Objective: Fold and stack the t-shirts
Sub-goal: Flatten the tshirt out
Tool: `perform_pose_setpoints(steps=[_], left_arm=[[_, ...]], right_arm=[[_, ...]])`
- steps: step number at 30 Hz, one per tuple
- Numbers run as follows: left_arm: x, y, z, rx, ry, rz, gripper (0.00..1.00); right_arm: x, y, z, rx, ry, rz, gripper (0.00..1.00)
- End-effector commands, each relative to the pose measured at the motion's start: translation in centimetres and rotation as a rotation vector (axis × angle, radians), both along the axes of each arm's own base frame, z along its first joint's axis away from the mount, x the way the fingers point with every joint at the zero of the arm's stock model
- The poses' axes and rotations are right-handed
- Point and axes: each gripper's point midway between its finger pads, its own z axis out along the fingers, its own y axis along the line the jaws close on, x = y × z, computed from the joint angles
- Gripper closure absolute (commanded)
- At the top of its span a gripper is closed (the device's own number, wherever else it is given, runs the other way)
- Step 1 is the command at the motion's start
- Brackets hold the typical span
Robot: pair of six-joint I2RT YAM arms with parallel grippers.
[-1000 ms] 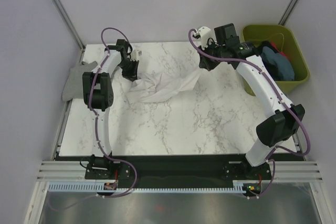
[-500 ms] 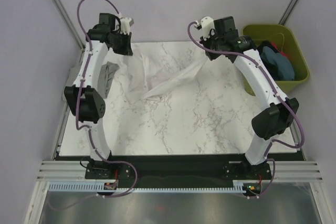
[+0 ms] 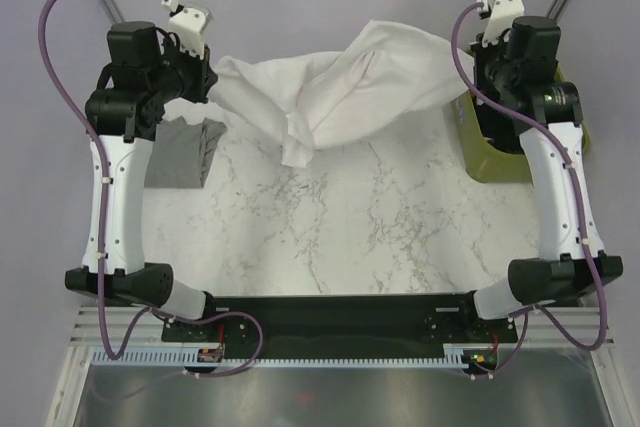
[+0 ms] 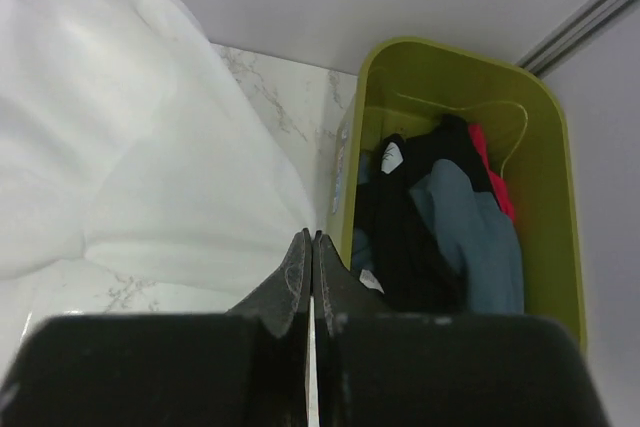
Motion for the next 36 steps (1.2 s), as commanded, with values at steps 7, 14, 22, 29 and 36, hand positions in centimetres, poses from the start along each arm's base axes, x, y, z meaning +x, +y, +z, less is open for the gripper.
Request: perform_pose_setpoints(steps=[7, 14, 22, 29, 36], left_arm=[[-10.9, 1.3, 3.1, 0.077, -0.176, -0.039, 0.98], [-12.9, 2.5, 2.0, 0.105, -0.124, 0.009, 0.98], [-8.9, -1.2, -10.4, 0.054, 0.307, -0.191, 0.98], [-2.9, -2.3, -22.3, 0.015, 0.695, -0.194, 0.98], [2.3, -5.3, -28.9, -0.077, 0.877, -0.231, 0.98]], right_arm=[[-13.6, 2.3, 6.9, 0.088, -0.234, 0.172, 1.00], [-18.5, 2.6, 0.9, 0.126, -0.099, 0.194, 1.00], [-15.2, 2.9, -8.6, 0.170, 0.159, 0.143, 1.00], [-11.8, -1.0, -13.2, 0.051, 0.261, -0.047, 1.00], [-14.7, -3.7, -18.5, 0.022, 0.387, -0.158, 1.00]])
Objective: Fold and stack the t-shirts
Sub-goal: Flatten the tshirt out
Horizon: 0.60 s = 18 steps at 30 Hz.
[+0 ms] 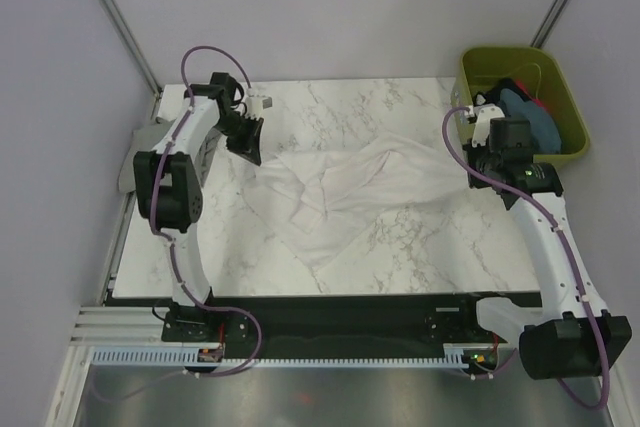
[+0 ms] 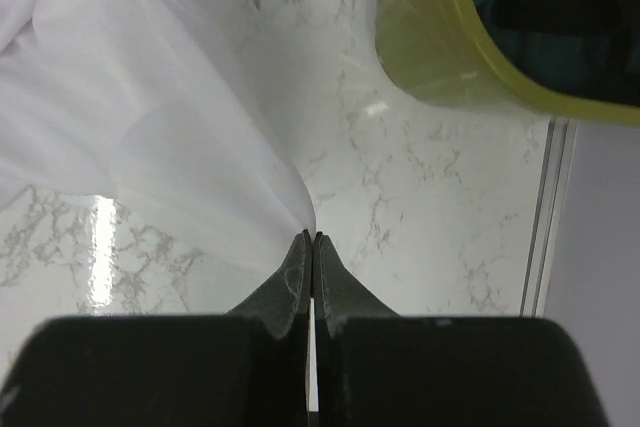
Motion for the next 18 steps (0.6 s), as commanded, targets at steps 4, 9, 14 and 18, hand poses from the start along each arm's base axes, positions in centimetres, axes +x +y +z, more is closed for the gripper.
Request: perform_pose_setpoints(steps=[4, 9, 14, 18], left_arm=[[3.9, -3.7, 0.9, -0.118, 0.001, 0.008, 0.98], [5.2, -3.7, -0.8, -0.102, 0.011, 0.020, 0.98], [4.8, -3.7, -1.4, -0.107, 0.035, 0.039, 0.98], [4.0, -3.5, -1.6, -0.095, 0.045, 0.031, 0.98]], right_arm=[[-2.1, -3.3, -2.3, -0.013, 0.048, -0.137, 0.58], [0.4, -0.6, 3.2, 0.040, -0.066, 0.021, 0.39], [1.2, 7.8, 6.9, 0.343, -0.072, 0.392, 0.43], [0.3, 14.6, 3.6, 0.416, 0.076, 0.639, 0.47]])
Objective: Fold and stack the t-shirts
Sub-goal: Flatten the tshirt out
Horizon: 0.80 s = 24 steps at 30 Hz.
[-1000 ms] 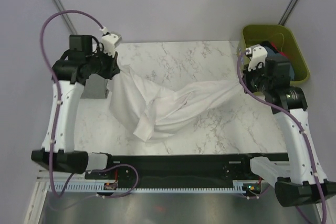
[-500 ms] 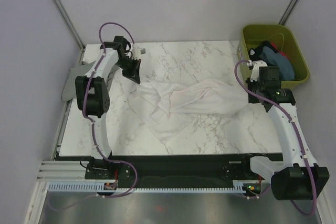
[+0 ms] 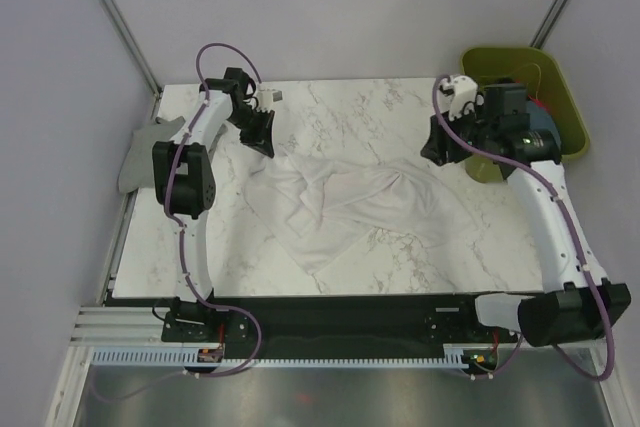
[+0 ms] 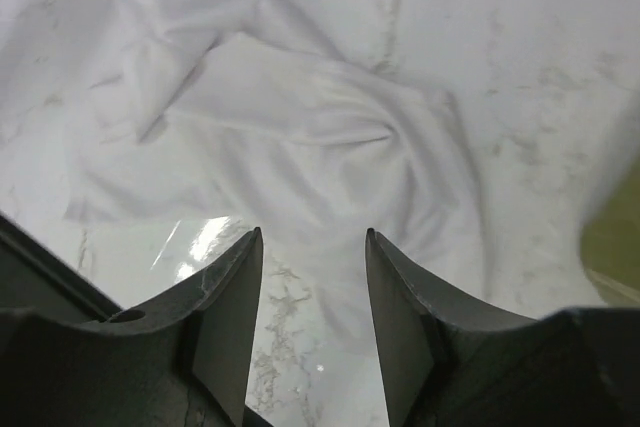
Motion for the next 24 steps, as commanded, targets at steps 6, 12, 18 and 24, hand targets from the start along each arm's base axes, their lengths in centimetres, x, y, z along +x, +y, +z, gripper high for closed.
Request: perform_pose_setpoints(steps=[6, 12, 18, 24], left_arm=[[-0.8, 0.4, 0.0, 0.004, 0.022, 0.023, 0.98], [-0.5, 0.8, -0.1, 0.031, 0.012, 0.030, 0.98], [-0.4, 1.8, -0.4, 0.060, 0.012, 0.048, 0.98], [-0.4, 2.4, -0.5, 0.068, 0.015, 0.059, 0.98]], right_arm=[[-1.5, 9.3, -5.9, -0.212, 0.108, 0.564, 0.50], [-0.9, 14.5, -6.8, -0.383, -0.102, 0.798, 0.52], [-6.0, 18.9, -11.6, -0.512, -0.466, 1.041, 0.46], [-7.7, 21.7, -14.9, -0.514, -0.650, 1.092, 0.44]])
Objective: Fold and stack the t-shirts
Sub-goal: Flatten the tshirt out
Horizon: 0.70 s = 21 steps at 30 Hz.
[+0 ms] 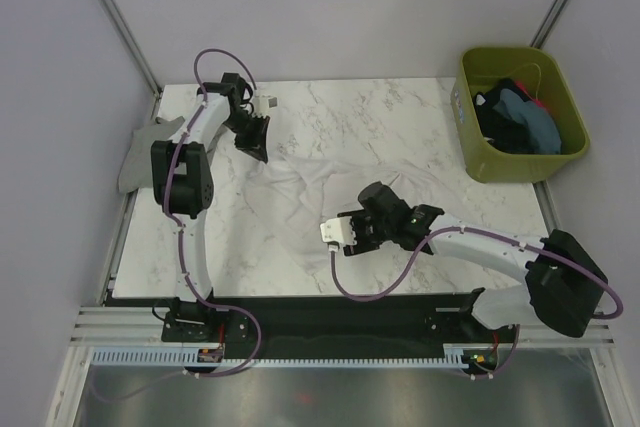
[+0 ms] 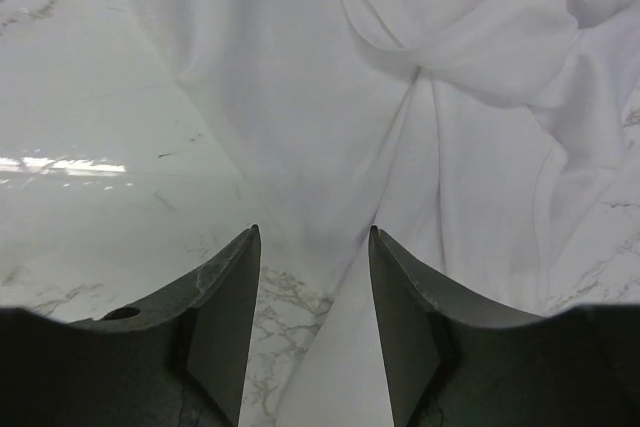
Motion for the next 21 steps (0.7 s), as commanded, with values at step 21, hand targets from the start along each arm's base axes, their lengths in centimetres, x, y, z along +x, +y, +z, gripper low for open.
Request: perform_pose_setpoints(steps=[21], left_arm=[[1.6, 1.1, 1.8, -0.067, -0.035, 0.075, 0.98]], right_arm=[[4.4, 16.2, 3.8, 0.282, -0.202, 0.118, 0.48]])
